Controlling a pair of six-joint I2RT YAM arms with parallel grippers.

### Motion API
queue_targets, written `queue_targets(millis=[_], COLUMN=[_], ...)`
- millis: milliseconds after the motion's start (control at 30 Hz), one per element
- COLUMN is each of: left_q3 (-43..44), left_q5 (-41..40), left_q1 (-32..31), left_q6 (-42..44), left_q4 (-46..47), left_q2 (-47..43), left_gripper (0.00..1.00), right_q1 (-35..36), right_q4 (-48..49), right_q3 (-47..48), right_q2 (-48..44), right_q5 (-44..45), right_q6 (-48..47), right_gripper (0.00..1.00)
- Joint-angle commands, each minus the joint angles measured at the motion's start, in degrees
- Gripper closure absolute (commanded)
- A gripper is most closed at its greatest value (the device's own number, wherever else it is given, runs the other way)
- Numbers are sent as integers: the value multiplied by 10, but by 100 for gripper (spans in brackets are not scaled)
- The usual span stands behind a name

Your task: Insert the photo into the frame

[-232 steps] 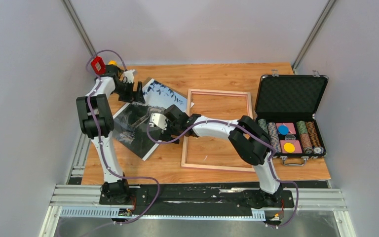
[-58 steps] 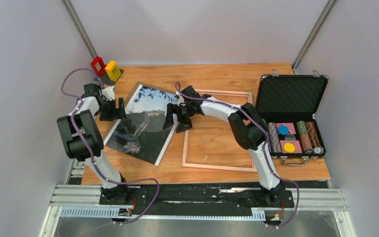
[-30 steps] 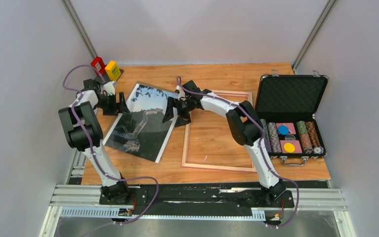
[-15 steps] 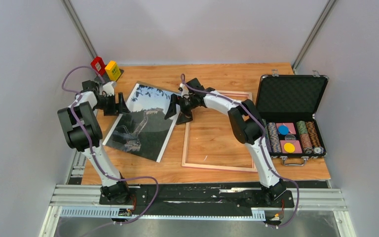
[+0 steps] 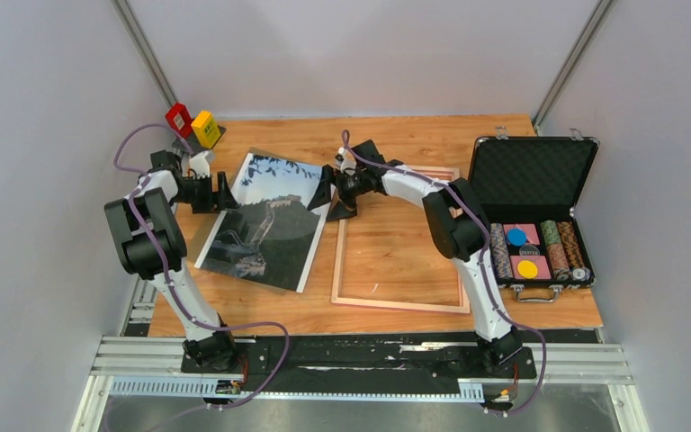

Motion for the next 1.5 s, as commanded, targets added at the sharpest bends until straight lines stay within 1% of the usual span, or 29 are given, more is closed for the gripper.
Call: queue_targets(millis=[0, 167, 467, 600, 833, 967, 1167, 1300, 1467], left_q3=[-19, -16, -16, -13, -9, -9, -12, -15, -21], left_q5=[31, 32, 32, 32, 31, 31, 32, 35, 37], left_q1=[-9, -9, -9, -9, -9, -9, -9, -9, -9], left_q6=[-2, -3, -2, -1, 0, 0, -1, 0, 3], left_q4=[-52, -52, -53, -55, -57, -58, -59, -60, -64], left_q2=[-9, -9, -13, -14, -15, -17, -21, -28, -34], left_gripper=[16, 16, 16, 16, 16, 16, 16, 16, 16], right_q1=[-8, -15, -16, -16, -17, -17, -17, -17, -17], right_q4=[61, 130, 248, 282, 310, 370, 380, 407, 397], right_q3=[-42, -84, -117, -126, -136, -151, -147, -150, -135], right_q2=[-24, -40, -50, -55, -59, -62, -62, -62, -59], right_q5=[-7, -50, -124, -151, -191, -215, -213, -214, -217], right_q6=[4, 32, 66, 67, 52, 81, 92, 104, 87], right_gripper=[14, 15, 19, 20, 21, 22, 22, 22, 22])
